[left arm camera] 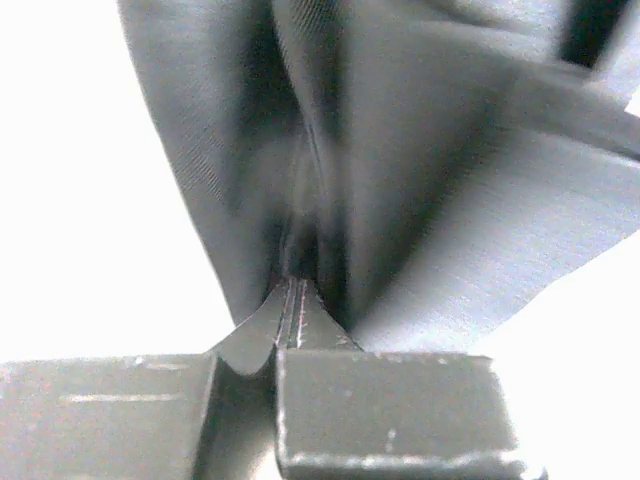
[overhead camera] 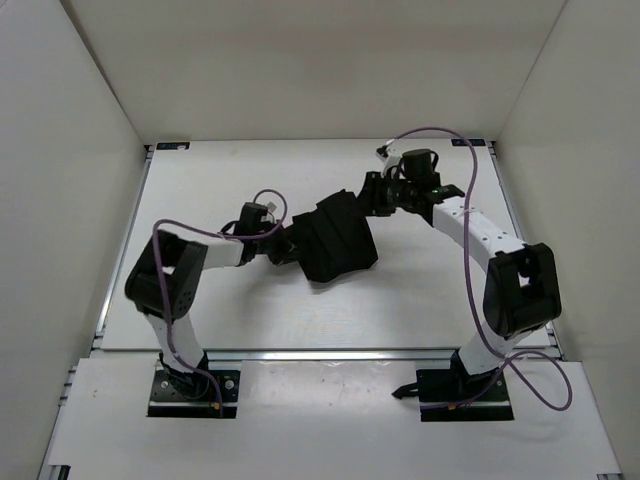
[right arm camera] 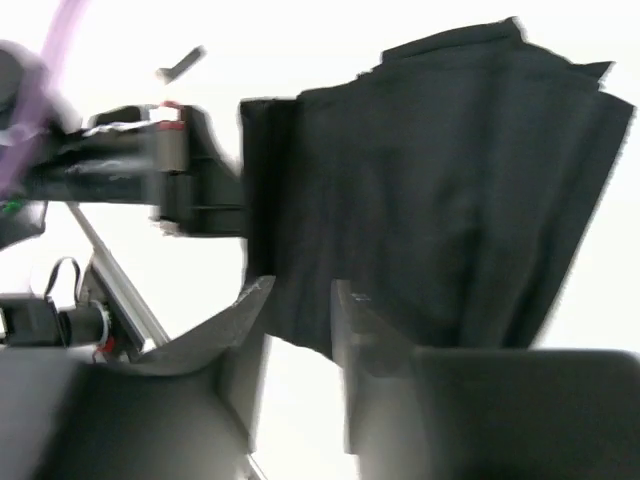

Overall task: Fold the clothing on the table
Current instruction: Fold the skirt

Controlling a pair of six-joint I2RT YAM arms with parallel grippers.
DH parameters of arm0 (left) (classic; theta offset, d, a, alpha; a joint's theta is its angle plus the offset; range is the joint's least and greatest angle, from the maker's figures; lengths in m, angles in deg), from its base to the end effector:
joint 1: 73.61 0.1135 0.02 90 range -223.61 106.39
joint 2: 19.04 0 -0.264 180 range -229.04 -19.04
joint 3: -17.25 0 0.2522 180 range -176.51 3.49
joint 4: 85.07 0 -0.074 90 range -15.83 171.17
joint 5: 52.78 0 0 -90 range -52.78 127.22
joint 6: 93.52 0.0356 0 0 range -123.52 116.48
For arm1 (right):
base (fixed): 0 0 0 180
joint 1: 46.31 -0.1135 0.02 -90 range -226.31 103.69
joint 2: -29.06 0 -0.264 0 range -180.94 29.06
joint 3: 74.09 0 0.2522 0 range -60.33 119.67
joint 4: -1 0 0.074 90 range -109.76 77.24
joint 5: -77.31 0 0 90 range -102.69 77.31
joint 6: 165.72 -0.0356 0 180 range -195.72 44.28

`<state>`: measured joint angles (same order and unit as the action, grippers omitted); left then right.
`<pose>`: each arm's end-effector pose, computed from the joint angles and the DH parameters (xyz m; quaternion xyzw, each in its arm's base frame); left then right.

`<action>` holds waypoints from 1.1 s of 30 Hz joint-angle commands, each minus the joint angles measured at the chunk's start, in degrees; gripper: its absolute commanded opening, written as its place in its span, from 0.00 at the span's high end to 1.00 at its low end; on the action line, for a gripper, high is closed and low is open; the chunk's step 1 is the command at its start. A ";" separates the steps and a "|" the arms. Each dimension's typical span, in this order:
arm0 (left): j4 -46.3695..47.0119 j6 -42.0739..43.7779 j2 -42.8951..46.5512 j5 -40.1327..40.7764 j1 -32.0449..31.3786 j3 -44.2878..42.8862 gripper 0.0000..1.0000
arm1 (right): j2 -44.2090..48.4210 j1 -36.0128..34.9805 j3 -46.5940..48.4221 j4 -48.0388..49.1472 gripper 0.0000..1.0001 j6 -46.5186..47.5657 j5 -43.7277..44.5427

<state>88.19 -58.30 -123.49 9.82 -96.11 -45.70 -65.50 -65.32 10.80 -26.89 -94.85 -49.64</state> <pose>0.3126 -0.1472 0.1233 -0.1713 0.8954 -0.3891 0.1323 0.3436 0.1410 0.2718 -0.1391 0.8510 0.4056 0.3032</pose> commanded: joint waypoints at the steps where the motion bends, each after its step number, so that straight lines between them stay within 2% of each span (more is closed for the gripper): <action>1: -3.76 2.31 10.39 1.29 5.17 2.95 1.00 | -0.69 2.12 0.58 -0.89 0.77 0.42 0.57; 4: -9.90 6.08 16.18 2.26 7.29 1.48 0.99 | -3.16 1.70 0.15 -1.43 0.94 2.17 -0.84; 6: -12.12 7.85 20.57 3.83 7.04 0.42 0.95 | -3.79 1.08 -0.64 0.67 0.96 2.17 -1.89; 8: -9.25 7.50 22.52 1.75 5.64 0.85 0.96 | -4.49 1.07 -1.17 2.95 1.00 0.51 -4.96; 11: 2.25 1.81 23.15 -3.52 2.91 4.18 1.00 | -4.67 0.38 -0.91 7.00 1.00 -0.82 -9.09; 13: 6.76 0.29 21.74 -5.02 0.46 4.80 1.00 | -5.10 0.55 -1.00 8.59 1.00 -0.38 -11.82; 16: 12.83 -1.46 15.44 -9.59 -2.54 4.63 1.00 | -8.61 2.56 -0.73 11.84 1.00 -2.56 -18.39; 18: 13.80 -1.29 12.79 -11.36 -3.51 4.98 1.00 | -12.73 4.49 -1.52 17.61 1.00 -5.54 -24.21; 20: 14.85 -0.68 11.28 -11.80 -4.13 7.25 1.00 | -15.02 5.73 -1.17 18.00 1.00 -5.57 -26.24; 24: 16.44 2.13 7.87 -12.42 -3.87 9.72 1.00 | -19.24 6.35 -0.74 15.28 1.00 1.20 -25.28; 29: 15.74 3.72 1.45 -11.37 -3.69 11.48 1.00 | -23.73 7.49 -1.35 14.74 1.00 3.40 -22.12; 33: 10.65 7.32 0.99 -9.26 -2.46 11.22 1.00 | -23.12 8.46 -2.66 15.01 0.99 3.67 -19.31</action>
<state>100.96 -55.11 -123.33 -0.97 -99.63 -34.57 -89.61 -57.84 8.90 -13.60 -93.54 -70.98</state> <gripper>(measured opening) 0.025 0.007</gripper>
